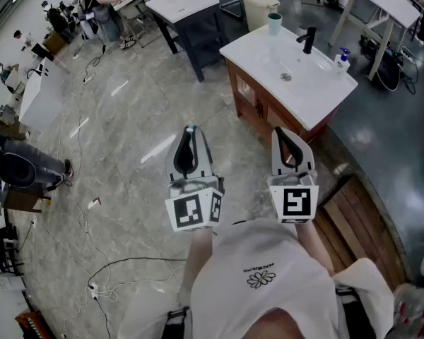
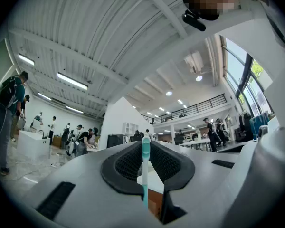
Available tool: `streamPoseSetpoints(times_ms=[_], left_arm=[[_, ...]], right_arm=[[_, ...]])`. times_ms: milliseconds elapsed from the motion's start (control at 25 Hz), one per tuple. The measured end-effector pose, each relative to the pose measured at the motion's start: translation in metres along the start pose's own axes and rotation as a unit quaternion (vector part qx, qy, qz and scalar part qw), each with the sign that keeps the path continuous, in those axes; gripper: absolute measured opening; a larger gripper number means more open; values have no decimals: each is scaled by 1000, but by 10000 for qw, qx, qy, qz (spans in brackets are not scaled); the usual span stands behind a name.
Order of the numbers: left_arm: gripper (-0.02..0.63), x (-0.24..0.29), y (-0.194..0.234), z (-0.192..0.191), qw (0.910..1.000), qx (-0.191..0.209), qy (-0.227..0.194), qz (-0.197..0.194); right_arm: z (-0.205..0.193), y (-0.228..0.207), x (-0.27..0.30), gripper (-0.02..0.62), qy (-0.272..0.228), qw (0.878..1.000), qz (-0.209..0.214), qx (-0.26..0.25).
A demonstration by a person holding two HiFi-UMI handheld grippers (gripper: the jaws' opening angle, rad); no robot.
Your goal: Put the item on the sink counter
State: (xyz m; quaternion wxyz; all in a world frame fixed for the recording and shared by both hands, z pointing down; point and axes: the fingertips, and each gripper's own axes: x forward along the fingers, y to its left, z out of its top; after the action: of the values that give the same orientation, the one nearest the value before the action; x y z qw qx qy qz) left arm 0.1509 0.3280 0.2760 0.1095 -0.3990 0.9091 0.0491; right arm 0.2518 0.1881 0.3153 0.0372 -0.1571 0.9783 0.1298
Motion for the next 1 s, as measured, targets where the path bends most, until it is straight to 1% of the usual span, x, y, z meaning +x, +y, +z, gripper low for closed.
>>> streamPoseSetpoints(times_ms=[160, 360, 480, 560, 600, 760, 880, 1000], left_arm=[[60, 0, 2, -6, 10000, 7, 81, 29], [60, 3, 9, -9, 9999, 28, 110, 68], [60, 7, 13, -12, 9998, 43, 156, 142], [60, 10, 13, -14, 9997, 54, 191, 146], [60, 11, 13, -15, 9997, 52, 199, 142], [60, 13, 14, -20, 9997, 5, 174, 181], [60, 16, 14, -29, 9996, -60, 205, 200], [60, 26, 15, -38, 9994, -123, 256, 174]], right_arm=[[-4, 8, 3, 12, 20, 9999, 130, 47], [-4, 18, 8, 12, 50, 9994, 332, -21], [-7, 24, 13, 12, 51, 9986, 437, 279], [-7, 30, 17, 12, 16, 9969, 620, 484], [-7, 33, 18, 12, 2, 9963, 713, 486], [-16, 41, 19, 12, 149, 9953, 939, 164], [-26, 39, 20, 12, 252, 9950, 948, 170], [-33, 30, 30, 12, 332, 9955, 871, 168]])
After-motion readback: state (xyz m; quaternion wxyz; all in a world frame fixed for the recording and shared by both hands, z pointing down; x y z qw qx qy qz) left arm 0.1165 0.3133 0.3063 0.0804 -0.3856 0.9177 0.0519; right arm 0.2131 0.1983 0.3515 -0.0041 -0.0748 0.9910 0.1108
